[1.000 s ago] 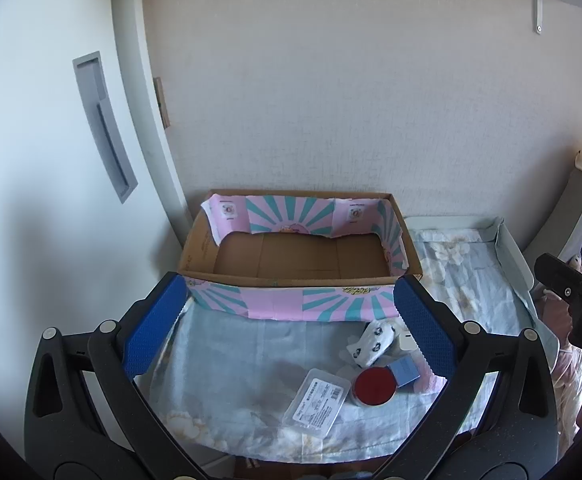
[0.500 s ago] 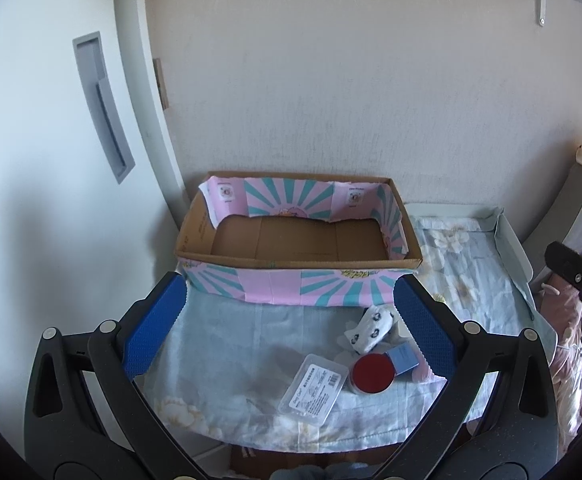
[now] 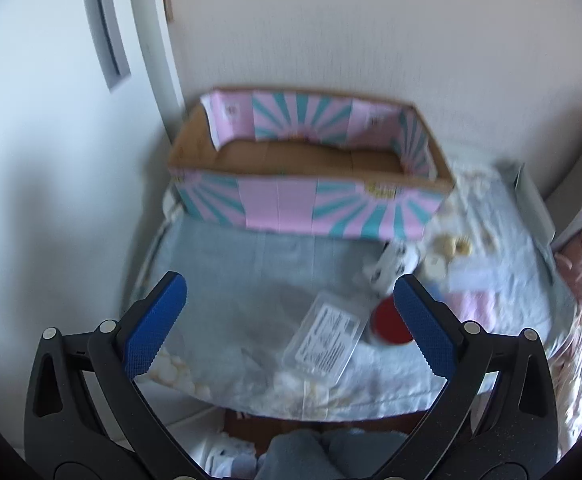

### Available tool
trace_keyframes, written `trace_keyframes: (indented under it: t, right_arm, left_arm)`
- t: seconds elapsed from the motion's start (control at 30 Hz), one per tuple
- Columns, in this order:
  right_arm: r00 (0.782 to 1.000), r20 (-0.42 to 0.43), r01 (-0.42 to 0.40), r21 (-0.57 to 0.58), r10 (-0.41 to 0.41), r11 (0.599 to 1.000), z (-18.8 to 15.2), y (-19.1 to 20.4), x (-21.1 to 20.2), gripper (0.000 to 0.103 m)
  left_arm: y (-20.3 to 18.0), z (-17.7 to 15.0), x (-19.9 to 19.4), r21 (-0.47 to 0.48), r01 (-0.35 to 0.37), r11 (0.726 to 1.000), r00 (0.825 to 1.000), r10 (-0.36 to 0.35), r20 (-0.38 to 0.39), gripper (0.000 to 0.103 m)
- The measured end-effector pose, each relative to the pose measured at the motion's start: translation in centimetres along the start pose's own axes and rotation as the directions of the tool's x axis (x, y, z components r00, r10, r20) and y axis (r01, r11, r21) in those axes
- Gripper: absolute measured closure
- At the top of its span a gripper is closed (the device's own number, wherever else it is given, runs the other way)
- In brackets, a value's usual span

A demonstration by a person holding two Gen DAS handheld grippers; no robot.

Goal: Organize objects
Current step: 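Grasp the labeled clear container with left tool while right tool grasps the clear lidded box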

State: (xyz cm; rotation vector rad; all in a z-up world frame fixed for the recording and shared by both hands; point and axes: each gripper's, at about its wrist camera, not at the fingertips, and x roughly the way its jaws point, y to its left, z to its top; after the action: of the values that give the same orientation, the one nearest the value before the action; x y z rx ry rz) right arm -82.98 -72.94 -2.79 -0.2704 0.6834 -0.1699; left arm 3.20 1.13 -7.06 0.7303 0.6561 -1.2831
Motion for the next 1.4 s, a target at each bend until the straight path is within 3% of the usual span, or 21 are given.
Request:
trace_keyframes:
  t: [0.33,0.47,0.7,0.93,1.1,1.13,1.4]
  right_arm:
    - [0.983,-0.177,-0.037,0.043,0.044,0.998,-4.2,-0.1,6.9,0.000]
    - [0.969,-0.244,-0.036,0.045,0.046,0.998,-5.4,0.7,10.0,0.000]
    - [0.934,-0.357,-0.019,0.041,0.033,0.999,-6.6,1.8,14.0,0.000]
    - [0.912,-0.410,0.008,0.075,0.024,0.997,-7.0,2.0,16.5,0.005]
    - [0.900,-0.436,0.016,0.099,0.029,0.995,-7.1,2.1,17.2,0.021]
    - [0.898,-0.438,0.021,0.101,0.025,0.995,-7.1,2.2,17.2,0.026]
    - [0.900,-0.436,0.052,0.136,0.012,0.989,-7.3,2.1,16.8,0.026]
  left_arm:
    - [-1.3,-5.1,5.7,-0.001,-0.035,0.999,0.991,0.035,-0.130,0.000]
    - [-2.2,-6.4,7.6,0.037,-0.043,0.998,0.985,0.048,-0.164,0.000]
    - [-3.1,-7.0,9.9,0.019,-0.077,0.997,0.977,0.079,-0.198,0.005]
    - [-3.8,-6.3,10.9,0.033,-0.103,0.994,0.974,0.107,-0.199,0.016]
    - [-4.2,-6.4,11.3,0.049,-0.091,0.995,0.972,0.099,-0.213,0.037]
    - [-4.3,-6.4,11.3,0.047,-0.079,0.996,0.973,0.088,-0.212,0.038]
    - [-4.2,-6.7,11.1,0.017,-0.073,0.997,0.975,0.075,-0.209,0.042]
